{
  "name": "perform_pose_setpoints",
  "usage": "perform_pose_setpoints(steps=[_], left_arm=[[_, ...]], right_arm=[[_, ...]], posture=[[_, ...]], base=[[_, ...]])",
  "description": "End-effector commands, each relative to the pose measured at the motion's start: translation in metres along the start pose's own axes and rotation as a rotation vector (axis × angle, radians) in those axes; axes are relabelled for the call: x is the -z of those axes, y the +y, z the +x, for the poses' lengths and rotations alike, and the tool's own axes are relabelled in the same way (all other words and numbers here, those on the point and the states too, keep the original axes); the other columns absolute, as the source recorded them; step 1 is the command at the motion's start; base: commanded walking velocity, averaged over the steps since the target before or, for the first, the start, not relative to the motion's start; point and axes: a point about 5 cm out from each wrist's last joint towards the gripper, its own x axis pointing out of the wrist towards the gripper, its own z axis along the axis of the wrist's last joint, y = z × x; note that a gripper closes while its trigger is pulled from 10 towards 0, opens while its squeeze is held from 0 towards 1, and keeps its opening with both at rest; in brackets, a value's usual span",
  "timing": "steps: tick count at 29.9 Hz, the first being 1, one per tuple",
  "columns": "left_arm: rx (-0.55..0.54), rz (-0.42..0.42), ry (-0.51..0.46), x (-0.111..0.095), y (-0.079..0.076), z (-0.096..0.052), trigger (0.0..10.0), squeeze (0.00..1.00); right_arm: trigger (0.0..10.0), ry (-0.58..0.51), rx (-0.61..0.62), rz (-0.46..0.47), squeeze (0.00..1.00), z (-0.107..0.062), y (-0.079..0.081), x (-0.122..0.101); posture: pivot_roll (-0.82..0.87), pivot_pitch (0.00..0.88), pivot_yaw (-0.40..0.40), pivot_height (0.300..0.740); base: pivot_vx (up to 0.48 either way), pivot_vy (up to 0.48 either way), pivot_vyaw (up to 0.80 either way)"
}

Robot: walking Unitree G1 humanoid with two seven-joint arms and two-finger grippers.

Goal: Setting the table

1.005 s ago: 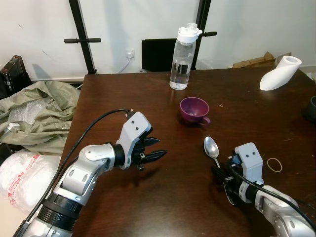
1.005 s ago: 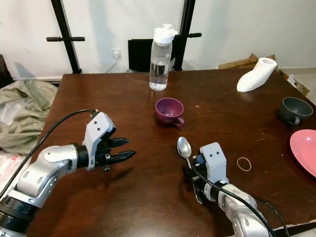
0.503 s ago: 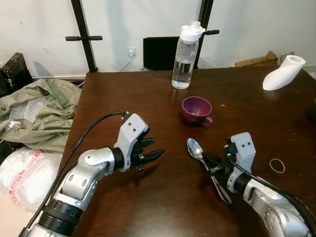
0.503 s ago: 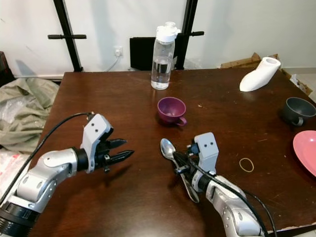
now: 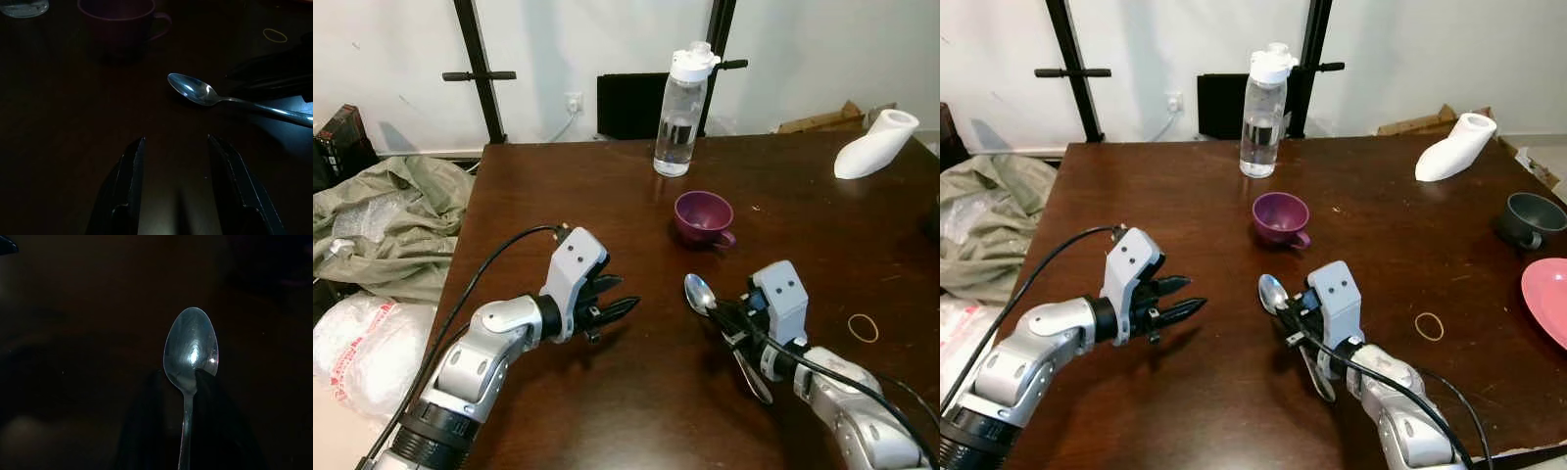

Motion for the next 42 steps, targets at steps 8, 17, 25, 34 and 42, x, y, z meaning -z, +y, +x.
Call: perform_pose_setpoints(steps=[8,17,25,34,42], left_arm=[[-0.004,-0.018,0.02,0.007,-0.003,-0.003,10.0,0.0],[-0.003,-0.022,0.019,0.008,-0.004,-0.003,10.0,0.0],[0.0,-0.024,0.02,0.008,-0.005,-0.003,10.0,0.0],[-0.002,-0.03,0.018,0.008,-0.006,-0.003,10.0,0.0],[-0.006,-0.036,0.018,0.008,-0.006,-0.003,10.0,0.0]], right_arm=[[10.0,0.119,-0.042,0.044,0.0,-0.006,-0.004,0.026],[10.0,0.141,-0.019,0.067,0.0,-0.004,-0.017,0.033],[0.0,0.229,-0.162,0.18,0.0,-0.007,-0.007,0.053],[0.0,0.306,-0.206,0.124,0.0,-0.008,-0.01,0.062],[0.0,0.261,-0.171,0.086,0.0,-0.004,-0.012,0.054]], posture=[[0.02,0.167,0.071,0.74],[0.02,0.166,0.071,0.74],[0.02,0.173,0.075,0.74],[0.02,0.18,0.067,0.74],[0.02,0.181,0.068,0.74]], base=[[0.0,0.0,0.0],[0.0,0.0,0.0],[0.0,0.0,0.0],[0.0,0.0,0.0],[0.0,0.0,0.0]])
